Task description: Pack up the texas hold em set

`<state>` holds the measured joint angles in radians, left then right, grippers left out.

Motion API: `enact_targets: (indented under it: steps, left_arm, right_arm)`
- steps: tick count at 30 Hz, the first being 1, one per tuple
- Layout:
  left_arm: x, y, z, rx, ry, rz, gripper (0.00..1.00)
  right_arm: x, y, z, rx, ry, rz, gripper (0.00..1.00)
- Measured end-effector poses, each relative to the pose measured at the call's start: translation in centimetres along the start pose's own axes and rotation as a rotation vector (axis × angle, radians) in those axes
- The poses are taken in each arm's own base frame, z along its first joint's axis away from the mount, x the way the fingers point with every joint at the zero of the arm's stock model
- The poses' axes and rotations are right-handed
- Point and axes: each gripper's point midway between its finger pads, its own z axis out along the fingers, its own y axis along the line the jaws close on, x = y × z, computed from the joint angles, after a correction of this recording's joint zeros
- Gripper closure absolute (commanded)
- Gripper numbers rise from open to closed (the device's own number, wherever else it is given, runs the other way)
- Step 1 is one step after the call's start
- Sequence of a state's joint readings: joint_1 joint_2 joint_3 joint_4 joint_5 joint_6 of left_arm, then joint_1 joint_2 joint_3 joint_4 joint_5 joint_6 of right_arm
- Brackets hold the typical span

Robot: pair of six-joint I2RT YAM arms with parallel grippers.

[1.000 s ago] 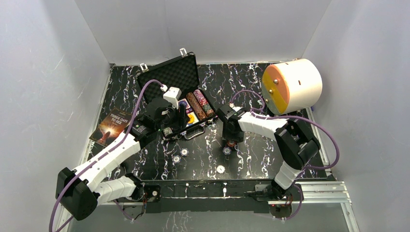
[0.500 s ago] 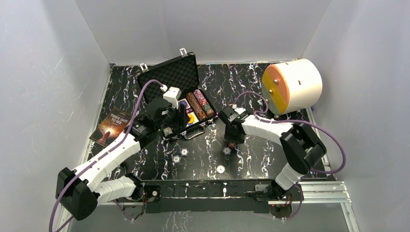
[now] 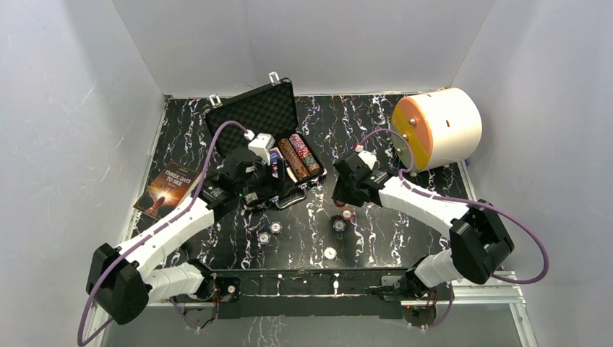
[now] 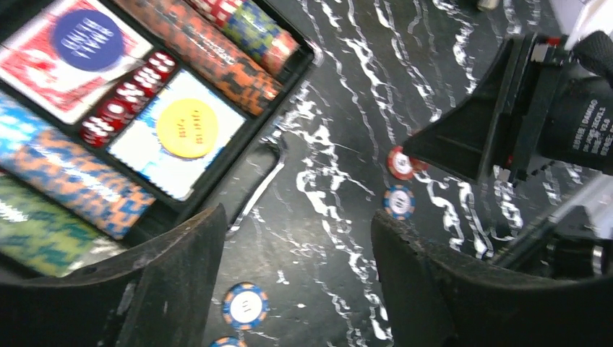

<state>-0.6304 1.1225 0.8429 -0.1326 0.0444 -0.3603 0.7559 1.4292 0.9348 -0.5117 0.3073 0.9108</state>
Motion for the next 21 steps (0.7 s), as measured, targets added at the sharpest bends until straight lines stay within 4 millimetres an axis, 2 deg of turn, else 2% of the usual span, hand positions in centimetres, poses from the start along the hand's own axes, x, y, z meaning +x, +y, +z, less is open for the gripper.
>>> enact_targets:
  steps: [3, 9, 13, 15, 18, 21]
  left_arm:
    - [1.7, -1.0, 0.8, 0.067, 0.036, -0.068, 0.23]
    - [5.5, -4.0, 2.7, 0.229, 0.139, -0.256, 0.29]
    - [6.9, -7.3, 3.1, 0.335, 0.159, -0.301, 0.30]
    - [6.9, -9.1, 3.0, 0.393, 0.150, -0.317, 0.33]
    - [5.4, -10.0, 3.1, 0.425, 0.095, -0.345, 0.44]
    - [3.5, -10.1, 3.3, 0.426, 0.006, -0.392, 0.70]
  right_arm:
    - [-0.4, 1.7, -0.9, -0.079, -0.002, 0.051, 0.64]
    - [-1.1, 5.3, -2.6, -0.239, 0.015, 0.180, 0.63]
    - [-1.9, 7.4, -4.4, -0.343, 0.019, 0.262, 0.63]
    - [-2.4, 8.2, -5.3, -0.389, 0.017, 0.299, 0.62]
    - [-2.8, 9.1, -6.3, -0.437, 0.018, 0.335, 0.62]
    - [-2.9, 9.9, -6.9, -0.478, 0.036, 0.367, 0.61]
